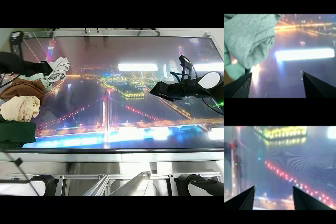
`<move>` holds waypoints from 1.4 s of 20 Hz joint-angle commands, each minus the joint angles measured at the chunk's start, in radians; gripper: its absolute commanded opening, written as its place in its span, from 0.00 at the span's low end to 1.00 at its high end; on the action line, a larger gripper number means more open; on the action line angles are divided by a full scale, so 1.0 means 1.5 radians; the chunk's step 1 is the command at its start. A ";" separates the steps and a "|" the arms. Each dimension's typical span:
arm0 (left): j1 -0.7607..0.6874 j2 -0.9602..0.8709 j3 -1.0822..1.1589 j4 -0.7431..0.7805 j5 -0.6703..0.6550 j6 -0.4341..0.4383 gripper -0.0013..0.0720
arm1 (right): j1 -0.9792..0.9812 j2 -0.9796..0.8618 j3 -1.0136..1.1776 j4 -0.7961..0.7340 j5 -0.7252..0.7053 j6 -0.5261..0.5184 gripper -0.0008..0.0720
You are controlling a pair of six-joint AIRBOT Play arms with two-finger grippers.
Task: Fold the shirts.
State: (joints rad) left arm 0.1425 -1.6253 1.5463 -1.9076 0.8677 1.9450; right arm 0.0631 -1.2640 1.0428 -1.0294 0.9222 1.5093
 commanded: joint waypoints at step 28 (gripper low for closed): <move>-0.188 0.013 0.318 -0.273 0.428 0.025 0.04 | -0.047 -0.037 0.000 -0.020 0.156 -0.026 0.31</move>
State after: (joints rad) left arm -0.0925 -1.6939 2.0235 -2.0304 1.2652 1.9480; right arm 0.0193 -1.3327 1.0428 -1.0447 1.0286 1.4788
